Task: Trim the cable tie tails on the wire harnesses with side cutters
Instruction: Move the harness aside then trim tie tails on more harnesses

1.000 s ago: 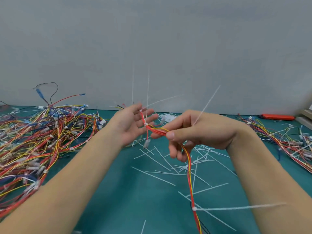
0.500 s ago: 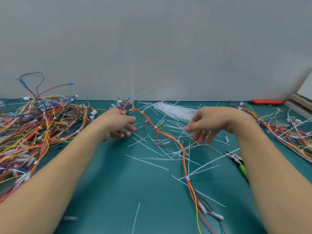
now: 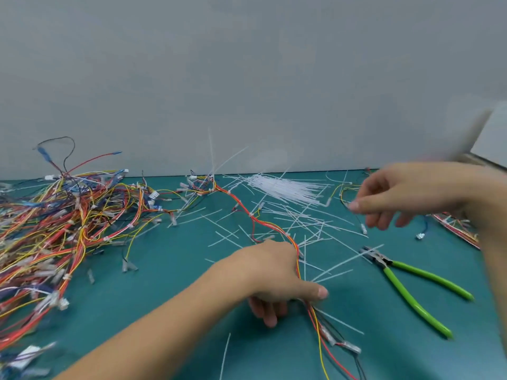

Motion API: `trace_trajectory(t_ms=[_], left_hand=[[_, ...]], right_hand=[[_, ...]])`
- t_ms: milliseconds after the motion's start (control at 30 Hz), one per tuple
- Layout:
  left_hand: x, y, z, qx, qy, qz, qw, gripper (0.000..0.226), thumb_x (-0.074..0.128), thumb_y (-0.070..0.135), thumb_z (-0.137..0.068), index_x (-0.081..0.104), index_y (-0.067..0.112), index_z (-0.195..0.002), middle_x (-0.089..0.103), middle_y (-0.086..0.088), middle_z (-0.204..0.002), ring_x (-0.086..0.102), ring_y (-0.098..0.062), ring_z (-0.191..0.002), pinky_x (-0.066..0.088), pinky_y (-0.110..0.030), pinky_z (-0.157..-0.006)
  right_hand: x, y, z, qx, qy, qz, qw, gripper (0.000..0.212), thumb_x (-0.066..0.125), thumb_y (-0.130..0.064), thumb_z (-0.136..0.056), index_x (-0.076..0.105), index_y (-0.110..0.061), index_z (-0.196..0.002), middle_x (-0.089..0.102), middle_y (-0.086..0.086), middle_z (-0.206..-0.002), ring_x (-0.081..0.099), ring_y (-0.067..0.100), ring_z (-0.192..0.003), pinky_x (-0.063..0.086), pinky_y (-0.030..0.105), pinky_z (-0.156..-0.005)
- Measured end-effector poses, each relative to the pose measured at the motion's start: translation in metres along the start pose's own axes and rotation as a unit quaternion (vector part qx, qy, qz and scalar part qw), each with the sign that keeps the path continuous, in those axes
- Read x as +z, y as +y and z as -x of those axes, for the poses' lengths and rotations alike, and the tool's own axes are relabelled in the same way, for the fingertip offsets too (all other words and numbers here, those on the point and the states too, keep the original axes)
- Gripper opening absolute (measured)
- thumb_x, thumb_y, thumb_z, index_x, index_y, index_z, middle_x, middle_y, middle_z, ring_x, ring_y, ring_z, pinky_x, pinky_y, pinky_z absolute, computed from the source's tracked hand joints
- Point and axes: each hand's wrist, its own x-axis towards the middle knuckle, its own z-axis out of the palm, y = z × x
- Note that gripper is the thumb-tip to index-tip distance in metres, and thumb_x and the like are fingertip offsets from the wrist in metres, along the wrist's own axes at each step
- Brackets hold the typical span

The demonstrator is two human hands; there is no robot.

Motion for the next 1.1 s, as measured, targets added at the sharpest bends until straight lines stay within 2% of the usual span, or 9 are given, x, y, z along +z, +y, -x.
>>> trace_trajectory(t_ms=[167,267,367,500,567,667,733,900,1100], left_hand=[[-0.001,-0.013,-0.009,-0.009,0.079,0.074,0.994,0.025,0.067,0.026,-0.091,0.070,0.002,-0.087,0.072,-0.009,-0.067,0.067,-0.021,-0.048,0.050,-0.024,-0.041],[0.002,-0.029,-0.008,0.002,0.133,0.119,0.984,0.015,0.064,0.025,-0.087,0.067,0.014,-0.078,0.077,-0.009,-0.076,0.061,-0.020,-0.051,0.044,-0.022,-0.043],[-0.006,-0.050,0.000,0.056,0.155,0.272,0.948,0.009,0.069,0.021,-0.091,0.068,0.012,-0.088,0.079,-0.008,-0.087,0.058,-0.014,-0.056,0.040,-0.022,-0.045],[-0.015,-0.087,0.015,0.088,0.059,0.520,0.847,0.034,0.084,0.015,-0.082,0.077,0.007,-0.114,0.077,-0.008,-0.102,0.055,-0.005,-0.058,0.046,-0.017,-0.047],[-0.016,-0.103,0.019,0.107,0.013,0.575,0.811,0.051,0.087,0.019,-0.076,0.074,0.007,-0.124,0.074,-0.005,-0.102,0.056,-0.004,-0.061,0.050,-0.018,-0.051],[-0.016,-0.110,0.018,0.131,-0.028,0.636,0.760,0.068,0.094,0.022,-0.069,0.070,0.006,-0.130,0.069,-0.002,-0.095,0.059,-0.007,-0.063,0.055,-0.021,-0.053],[-0.015,-0.109,0.017,0.141,-0.025,0.641,0.754,0.069,0.096,0.026,-0.067,0.072,0.006,-0.128,0.064,0.001,-0.088,0.057,-0.006,-0.063,0.052,-0.020,-0.050],[-0.011,-0.107,0.019,0.175,-0.021,0.614,0.769,0.048,0.094,0.030,-0.070,0.077,0.011,-0.111,0.060,0.004,-0.078,0.057,-0.008,-0.066,0.046,-0.019,-0.051],[-0.008,-0.105,0.013,0.196,0.045,0.673,0.712,0.009,0.076,0.017,-0.089,0.077,0.018,-0.098,0.069,-0.003,-0.099,0.056,-0.014,-0.081,0.046,-0.021,-0.058]], right_hand=[[0.052,0.074,0.034,0.119,-0.026,0.208,0.971,0.058,0.062,-0.086,-0.073,0.059,-0.041,-0.110,0.064,-0.013,-0.106,0.062,0.002,-0.095,0.054,0.030,-0.089],[0.080,0.101,0.047,0.112,0.045,0.157,0.980,0.070,0.062,-0.092,-0.063,0.048,-0.044,-0.113,0.053,-0.015,-0.113,0.053,0.010,-0.111,0.047,0.032,-0.099],[0.096,0.105,0.053,0.129,0.098,0.135,0.978,0.061,0.064,-0.085,-0.068,0.051,-0.041,-0.108,0.054,-0.013,-0.109,0.053,0.013,-0.108,0.047,0.031,-0.094],[0.089,0.087,0.049,0.166,0.134,-0.008,0.977,0.048,0.066,-0.069,-0.071,0.069,-0.026,-0.093,0.066,-0.011,-0.085,0.063,0.010,-0.079,0.053,0.031,-0.072],[0.083,0.077,0.044,0.160,0.116,-0.165,0.966,0.053,0.066,-0.065,-0.075,0.074,-0.015,-0.090,0.059,0.000,-0.078,0.062,0.018,-0.069,0.061,0.043,-0.076],[0.074,0.054,0.031,0.078,0.024,-0.465,0.882,0.045,0.064,-0.043,-0.083,0.080,-0.005,-0.101,0.063,0.010,-0.089,0.061,0.025,-0.076,0.063,0.054,-0.075],[0.072,0.035,0.020,0.011,-0.089,-0.574,0.814,0.057,0.060,-0.042,-0.082,0.075,0.004,-0.112,0.066,0.017,-0.101,0.065,0.031,-0.085,0.060,0.052,-0.074],[0.099,-0.004,-0.015,-0.063,-0.263,-0.656,0.705,0.067,0.045,-0.042,-0.089,0.063,0.006,-0.132,0.065,0.021,-0.118,0.065,0.035,-0.099,0.056,0.053,-0.087],[0.137,0.007,-0.025,-0.107,-0.308,-0.731,0.600,0.071,0.050,-0.039,-0.088,0.053,0.000,-0.146,0.062,0.016,-0.122,0.063,0.034,-0.109,0.045,0.063,-0.102]])
